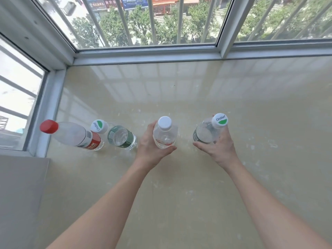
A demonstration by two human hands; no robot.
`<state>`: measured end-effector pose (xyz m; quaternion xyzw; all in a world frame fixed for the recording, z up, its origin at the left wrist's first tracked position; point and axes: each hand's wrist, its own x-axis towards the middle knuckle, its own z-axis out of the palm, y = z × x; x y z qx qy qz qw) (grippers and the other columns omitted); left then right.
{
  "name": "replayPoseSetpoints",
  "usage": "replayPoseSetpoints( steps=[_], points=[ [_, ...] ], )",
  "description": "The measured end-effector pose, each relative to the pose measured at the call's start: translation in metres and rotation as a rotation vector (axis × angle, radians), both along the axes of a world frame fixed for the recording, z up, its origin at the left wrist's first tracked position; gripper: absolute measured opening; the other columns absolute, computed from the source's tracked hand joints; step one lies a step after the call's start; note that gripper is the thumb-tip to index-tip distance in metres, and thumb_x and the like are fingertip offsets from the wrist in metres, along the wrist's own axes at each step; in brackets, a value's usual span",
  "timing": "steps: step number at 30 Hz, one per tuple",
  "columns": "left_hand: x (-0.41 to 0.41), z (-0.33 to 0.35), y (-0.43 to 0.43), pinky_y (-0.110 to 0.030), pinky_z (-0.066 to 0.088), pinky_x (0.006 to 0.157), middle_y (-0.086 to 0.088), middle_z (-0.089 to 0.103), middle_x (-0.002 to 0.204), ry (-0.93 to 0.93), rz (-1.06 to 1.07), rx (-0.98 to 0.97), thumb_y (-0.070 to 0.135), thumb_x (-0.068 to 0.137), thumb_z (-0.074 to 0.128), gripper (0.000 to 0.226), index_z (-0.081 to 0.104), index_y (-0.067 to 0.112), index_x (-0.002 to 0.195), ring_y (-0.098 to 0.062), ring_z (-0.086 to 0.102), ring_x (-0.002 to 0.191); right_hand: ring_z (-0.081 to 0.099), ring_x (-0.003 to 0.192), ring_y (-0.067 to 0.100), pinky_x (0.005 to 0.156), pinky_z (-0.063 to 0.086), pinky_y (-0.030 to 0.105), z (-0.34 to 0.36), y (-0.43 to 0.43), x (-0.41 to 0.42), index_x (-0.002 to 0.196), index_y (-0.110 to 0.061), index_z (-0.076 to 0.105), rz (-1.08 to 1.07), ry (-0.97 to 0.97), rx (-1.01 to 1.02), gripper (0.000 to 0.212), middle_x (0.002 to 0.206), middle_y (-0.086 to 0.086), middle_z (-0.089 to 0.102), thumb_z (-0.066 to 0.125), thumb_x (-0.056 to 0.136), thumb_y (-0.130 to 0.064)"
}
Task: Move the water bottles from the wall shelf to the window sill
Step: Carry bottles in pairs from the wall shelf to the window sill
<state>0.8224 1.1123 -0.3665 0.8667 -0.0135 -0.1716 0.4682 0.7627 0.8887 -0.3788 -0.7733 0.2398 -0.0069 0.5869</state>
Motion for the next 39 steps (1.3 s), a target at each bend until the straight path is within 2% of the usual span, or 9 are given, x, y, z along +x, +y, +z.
replayPoseSetpoints(
  steps=[3,7,13,17,21,26,29,33,39],
  points=[
    [-0.019,0.003,0.004,-0.017,0.038,0.078,0.01,0.055,0.119,0.071,-0.027,0.145,0.025,0.068,0.085,0.074,0.044,0.026,0.129,-0.012,0.049,0.111,0.052,0.126,0.008,0.102,0.042,0.029,0.002,-0.006,-0.014,0.136,-0.038,0.039,0.02,0.061,-0.032,0.094,0.135,-0.014,0.055,0.092,0.059,-0.027],
    [-0.058,0.007,0.018,-0.03,0.039,0.101,-0.005,0.042,0.146,0.168,-0.144,0.419,0.028,0.073,0.078,0.094,0.026,0.017,0.15,-0.024,0.042,0.132,0.047,0.126,0.012,0.098,0.034,0.023,0.014,-0.018,-0.04,0.146,-0.027,0.037,0.11,0.183,-0.289,0.093,0.138,-0.004,0.049,0.088,0.068,-0.021],
    [-0.089,0.062,0.032,-0.033,0.042,0.098,-0.001,0.044,0.143,0.09,-0.16,0.661,0.05,0.081,0.066,0.091,0.021,0.015,0.152,-0.021,0.045,0.13,0.045,0.127,0.027,0.105,0.04,0.038,0.078,-0.035,-0.059,0.149,-0.025,0.036,0.316,0.316,-0.647,0.086,0.136,0.003,0.047,0.076,0.074,-0.037],
    [-0.093,0.124,0.032,-0.036,0.045,0.091,0.0,0.055,0.129,-0.133,-0.229,0.708,0.052,0.078,0.066,0.079,0.04,0.016,0.143,-0.024,0.052,0.118,0.051,0.121,0.025,0.101,0.042,0.037,0.146,-0.036,-0.066,0.146,-0.025,0.042,0.345,0.282,-0.792,0.076,0.135,0.002,0.051,0.069,0.077,-0.041],
    [-0.085,0.198,0.024,-0.04,0.051,0.085,0.002,0.068,0.112,-0.445,-0.243,0.736,0.052,0.066,0.071,0.064,0.063,0.017,0.118,-0.025,0.064,0.102,0.055,0.114,0.025,0.095,0.045,0.037,0.225,-0.03,-0.064,0.137,-0.023,0.053,0.318,0.153,-0.918,0.062,0.13,0.001,0.056,0.066,0.079,-0.039],
    [-0.067,0.291,0.011,-0.04,0.051,0.09,0.005,0.067,0.117,-0.676,-0.232,0.705,0.055,0.072,0.065,0.062,0.062,0.02,0.123,-0.022,0.063,0.109,0.06,0.105,0.03,0.092,0.049,0.041,0.32,-0.016,-0.044,0.128,-0.02,0.059,0.284,-0.093,-1.021,0.056,0.119,0.005,0.062,0.068,0.076,-0.037],
    [-0.055,0.337,0.005,-0.042,0.049,0.095,0.003,0.067,0.12,-0.747,-0.263,0.719,0.059,0.075,0.057,0.065,0.059,0.021,0.127,-0.023,0.062,0.112,0.058,0.11,0.03,0.097,0.046,0.043,0.367,-0.013,-0.035,0.132,-0.02,0.059,0.258,-0.191,-1.036,0.055,0.122,0.004,0.063,0.066,0.08,-0.038],
    [-0.044,0.382,0.001,-0.041,0.05,0.093,0.002,0.066,0.121,-0.848,-0.244,0.701,0.061,0.078,0.045,0.067,0.059,0.02,0.129,-0.023,0.062,0.111,0.055,0.117,0.026,0.102,0.043,0.041,0.407,-0.01,-0.034,0.136,-0.022,0.054,0.233,-0.209,-1.058,0.056,0.127,0.003,0.06,0.061,0.083,-0.041],
    [-0.042,0.405,-0.014,-0.041,0.042,0.106,0.002,0.058,0.137,-0.901,-0.291,0.677,0.065,0.085,0.038,0.071,0.047,0.023,0.142,-0.022,0.053,0.125,0.056,0.117,0.027,0.102,0.044,0.04,0.43,-0.008,-0.05,0.132,-0.027,0.057,0.201,-0.193,-1.105,0.053,0.129,0.002,0.06,0.063,0.082,-0.041]
  ],
)
